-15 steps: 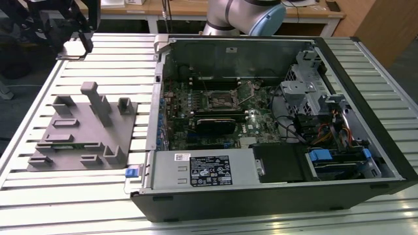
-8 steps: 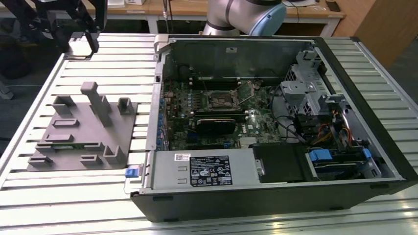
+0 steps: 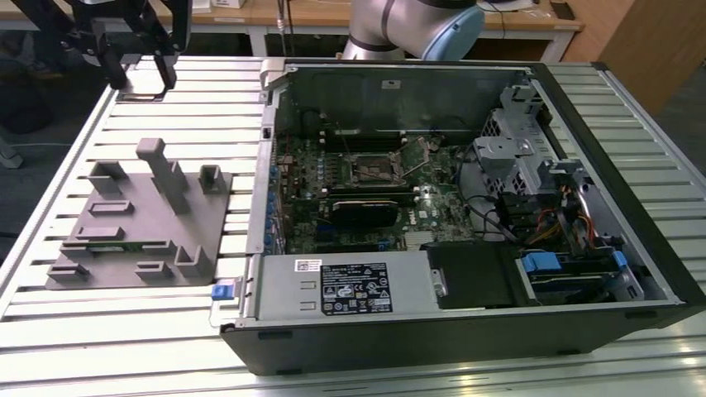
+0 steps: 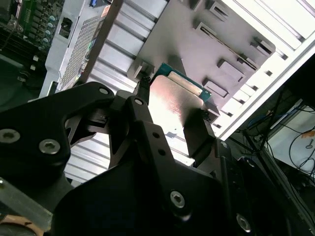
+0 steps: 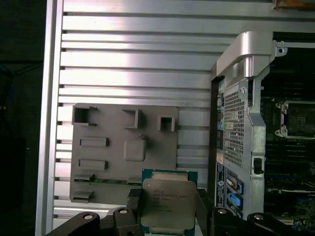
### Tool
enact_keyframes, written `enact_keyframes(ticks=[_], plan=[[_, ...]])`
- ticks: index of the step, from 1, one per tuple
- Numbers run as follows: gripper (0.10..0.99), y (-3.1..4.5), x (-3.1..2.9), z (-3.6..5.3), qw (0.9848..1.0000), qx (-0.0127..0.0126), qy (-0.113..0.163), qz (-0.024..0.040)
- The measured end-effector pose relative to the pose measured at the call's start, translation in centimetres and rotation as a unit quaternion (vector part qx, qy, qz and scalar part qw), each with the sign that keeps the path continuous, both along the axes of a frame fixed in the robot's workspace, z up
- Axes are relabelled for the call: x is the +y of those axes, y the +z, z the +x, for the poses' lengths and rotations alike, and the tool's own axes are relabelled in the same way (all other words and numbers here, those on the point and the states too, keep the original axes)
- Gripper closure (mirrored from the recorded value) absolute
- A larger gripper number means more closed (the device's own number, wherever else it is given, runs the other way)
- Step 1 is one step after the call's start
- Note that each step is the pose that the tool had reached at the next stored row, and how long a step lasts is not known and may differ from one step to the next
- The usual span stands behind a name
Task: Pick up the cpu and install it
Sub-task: 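Pick up the cpu and move it towards the insertion slot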
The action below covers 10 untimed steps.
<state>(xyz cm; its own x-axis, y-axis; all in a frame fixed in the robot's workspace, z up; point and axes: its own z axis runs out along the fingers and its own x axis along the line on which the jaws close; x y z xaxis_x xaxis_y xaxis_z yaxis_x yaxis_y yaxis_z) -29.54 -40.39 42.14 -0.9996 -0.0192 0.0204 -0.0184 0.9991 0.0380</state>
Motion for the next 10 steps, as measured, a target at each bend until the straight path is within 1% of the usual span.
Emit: enact_keyframes(ticks=[10], plan=[[0.557, 0.0, 0.0, 1.17, 1.0, 0.0, 0.0, 0.0]])
